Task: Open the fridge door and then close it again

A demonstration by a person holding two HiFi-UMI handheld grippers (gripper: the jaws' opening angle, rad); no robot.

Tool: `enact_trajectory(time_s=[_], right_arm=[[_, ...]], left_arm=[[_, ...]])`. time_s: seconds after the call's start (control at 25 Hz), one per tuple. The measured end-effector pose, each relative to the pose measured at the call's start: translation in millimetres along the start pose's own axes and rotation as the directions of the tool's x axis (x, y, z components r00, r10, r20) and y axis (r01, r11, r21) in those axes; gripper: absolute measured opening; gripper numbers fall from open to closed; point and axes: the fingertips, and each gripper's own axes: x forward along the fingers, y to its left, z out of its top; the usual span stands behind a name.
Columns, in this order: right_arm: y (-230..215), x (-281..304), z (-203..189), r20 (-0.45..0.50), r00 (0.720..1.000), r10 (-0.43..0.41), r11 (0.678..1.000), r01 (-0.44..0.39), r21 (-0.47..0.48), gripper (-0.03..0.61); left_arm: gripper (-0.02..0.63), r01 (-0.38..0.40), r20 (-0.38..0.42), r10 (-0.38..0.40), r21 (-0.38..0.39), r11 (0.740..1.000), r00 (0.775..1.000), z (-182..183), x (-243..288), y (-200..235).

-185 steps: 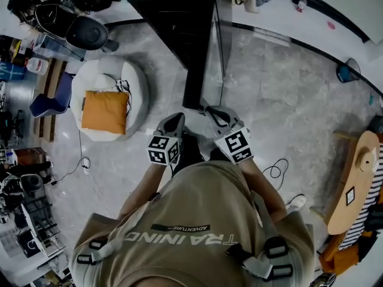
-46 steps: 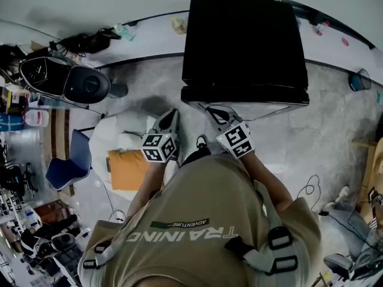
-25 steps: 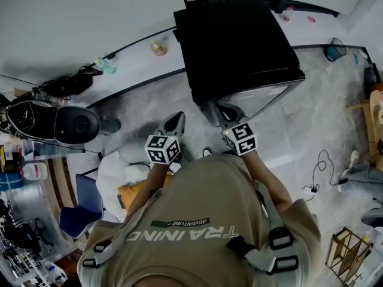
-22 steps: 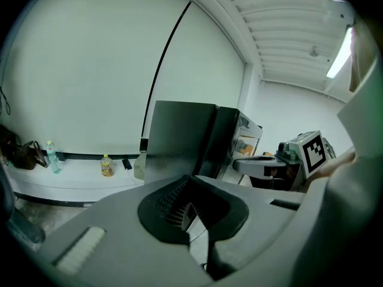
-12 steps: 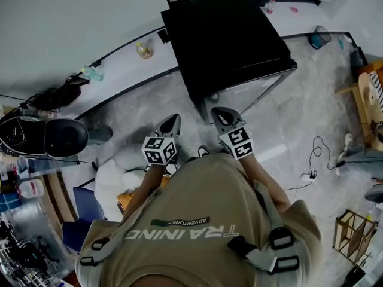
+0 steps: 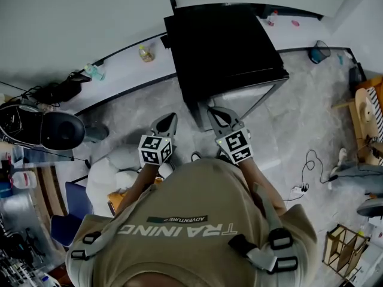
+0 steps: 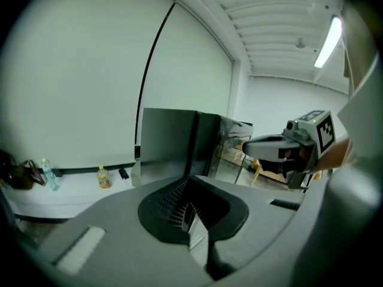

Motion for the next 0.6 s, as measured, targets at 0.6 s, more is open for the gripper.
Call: enact_trajectory(time_s=[0.6], right_arm=[[-25.2,-33.8,95.0,0.187,0.981,0.055,0.992,-0.033,-0.118,-0.005]], left_arm=[[0.002,-0.148,0.167,0.141,0.029,0.989,0.976,93.6,-21.1,6.6]])
